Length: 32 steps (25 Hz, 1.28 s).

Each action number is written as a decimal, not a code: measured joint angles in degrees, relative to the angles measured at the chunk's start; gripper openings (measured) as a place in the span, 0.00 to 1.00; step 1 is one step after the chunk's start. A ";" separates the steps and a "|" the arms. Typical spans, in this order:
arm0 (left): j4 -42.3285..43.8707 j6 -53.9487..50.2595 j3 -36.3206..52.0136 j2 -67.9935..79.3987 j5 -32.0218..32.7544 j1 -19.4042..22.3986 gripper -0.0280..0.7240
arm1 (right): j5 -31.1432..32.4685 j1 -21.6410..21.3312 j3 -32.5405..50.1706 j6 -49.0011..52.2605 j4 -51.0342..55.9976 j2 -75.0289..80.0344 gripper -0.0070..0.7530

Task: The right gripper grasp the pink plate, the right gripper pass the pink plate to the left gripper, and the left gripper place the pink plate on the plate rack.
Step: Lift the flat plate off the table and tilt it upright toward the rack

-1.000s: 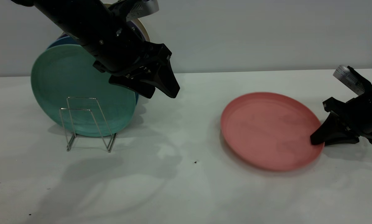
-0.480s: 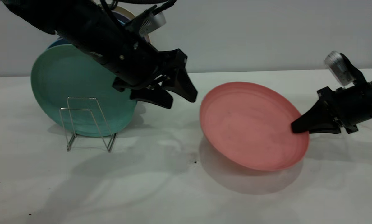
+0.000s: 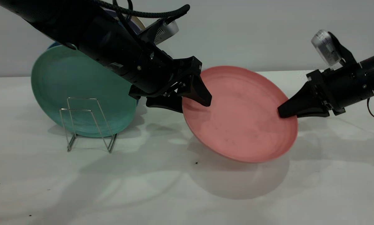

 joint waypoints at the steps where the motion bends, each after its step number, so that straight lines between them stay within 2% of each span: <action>1: 0.00 0.00 0.00 0.00 -0.25 -0.11 0.75 | 0.35 0.00 0.00 0.00 0.12 -0.05 0.03; 4: -0.02 0.06 0.00 0.00 -0.52 -0.49 0.60 | 0.51 0.34 0.00 0.00 0.17 -0.05 0.03; 9: -0.02 0.10 0.00 0.00 -0.59 -1.11 0.23 | 0.13 1.34 0.00 -0.05 0.10 -0.05 0.03; 10: -0.31 0.05 0.00 0.00 -0.65 -1.11 0.18 | -0.03 1.47 0.00 -0.17 -0.02 -0.05 0.03; 14: -0.47 0.14 0.00 0.00 -0.65 -1.11 0.17 | -0.29 1.53 0.00 -0.23 0.09 -0.05 0.05; 17: -0.67 2.57 -0.01 0.00 -0.72 -1.11 0.17 | 0.00 1.53 0.00 -0.03 0.29 -0.05 0.11; 19: -0.60 4.01 -0.01 0.00 -0.45 -1.11 0.17 | 0.31 1.53 0.00 0.52 0.46 -0.66 0.20; 25: -0.40 6.48 -0.01 0.00 -0.06 -1.11 0.17 | 0.13 1.53 0.00 2.55 0.51 -7.51 0.61; 27: -0.24 7.48 -0.01 0.00 -0.06 -1.11 0.17 | -0.24 1.22 0.00 2.60 0.51 -11.17 0.72; 29: -0.01 8.75 -0.01 0.00 -0.01 -1.05 0.17 | -0.07 0.34 0.00 2.89 0.08 -14.76 0.79; 32: 2.37 11.59 -0.47 -0.50 2.65 0.14 0.17 | 3.18 -0.94 0.00 5.69 -3.60 -21.01 0.79</action>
